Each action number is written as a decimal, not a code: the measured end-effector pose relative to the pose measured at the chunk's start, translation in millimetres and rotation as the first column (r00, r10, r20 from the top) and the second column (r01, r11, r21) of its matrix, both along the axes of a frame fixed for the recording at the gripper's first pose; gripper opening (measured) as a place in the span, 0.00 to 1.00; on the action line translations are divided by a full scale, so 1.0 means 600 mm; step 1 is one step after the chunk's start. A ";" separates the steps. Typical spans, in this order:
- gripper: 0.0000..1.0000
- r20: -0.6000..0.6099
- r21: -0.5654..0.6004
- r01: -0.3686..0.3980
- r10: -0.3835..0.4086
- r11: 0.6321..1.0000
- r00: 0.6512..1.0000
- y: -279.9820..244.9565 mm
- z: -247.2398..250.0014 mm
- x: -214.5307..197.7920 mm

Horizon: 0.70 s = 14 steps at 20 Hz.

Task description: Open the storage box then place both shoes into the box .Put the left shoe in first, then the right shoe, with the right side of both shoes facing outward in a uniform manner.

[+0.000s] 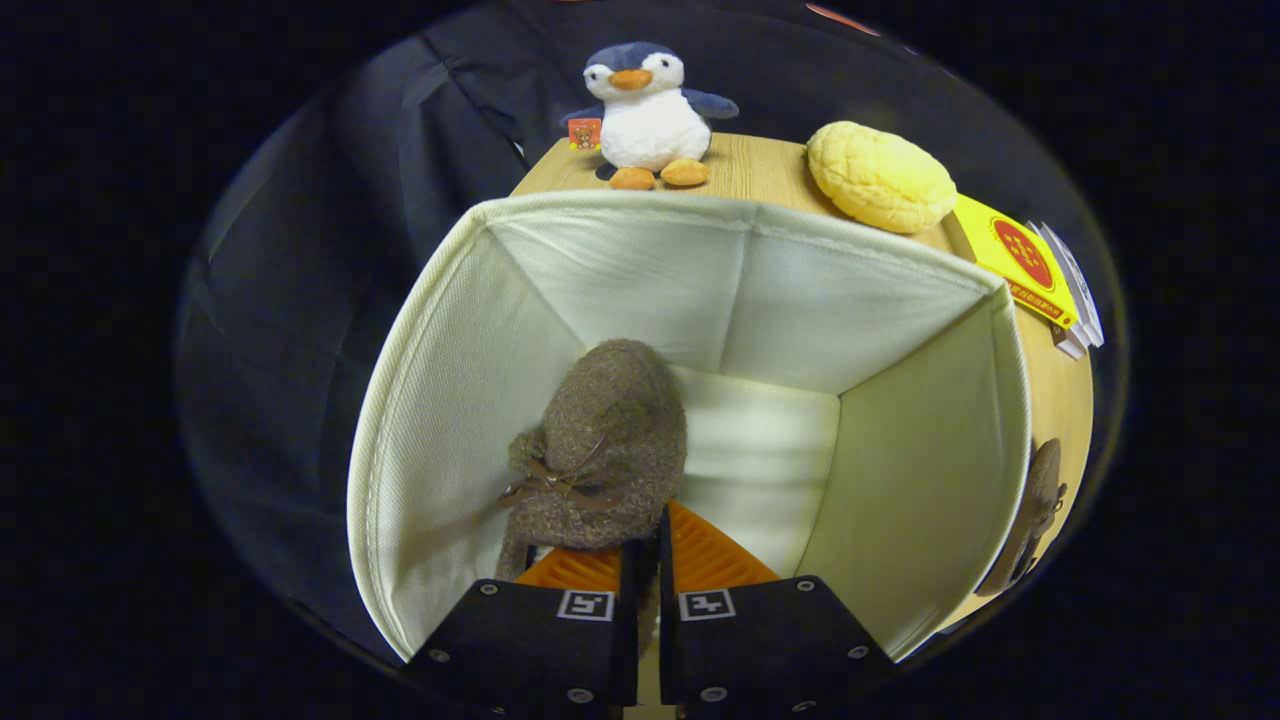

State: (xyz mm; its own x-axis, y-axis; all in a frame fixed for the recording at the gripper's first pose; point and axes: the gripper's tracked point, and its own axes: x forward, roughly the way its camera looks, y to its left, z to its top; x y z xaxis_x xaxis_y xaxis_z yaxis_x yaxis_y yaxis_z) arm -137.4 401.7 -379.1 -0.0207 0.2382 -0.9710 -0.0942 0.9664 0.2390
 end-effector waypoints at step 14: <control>0.87 0.172 0.359 0.085 -0.156 0.929 0.973 -0.216 0.224 0.065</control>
State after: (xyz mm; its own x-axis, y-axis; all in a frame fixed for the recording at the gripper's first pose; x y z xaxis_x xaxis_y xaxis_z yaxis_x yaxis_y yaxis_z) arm -98.3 272.2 -244.9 0.2093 0.5498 -0.8086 -0.0605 0.8327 0.5505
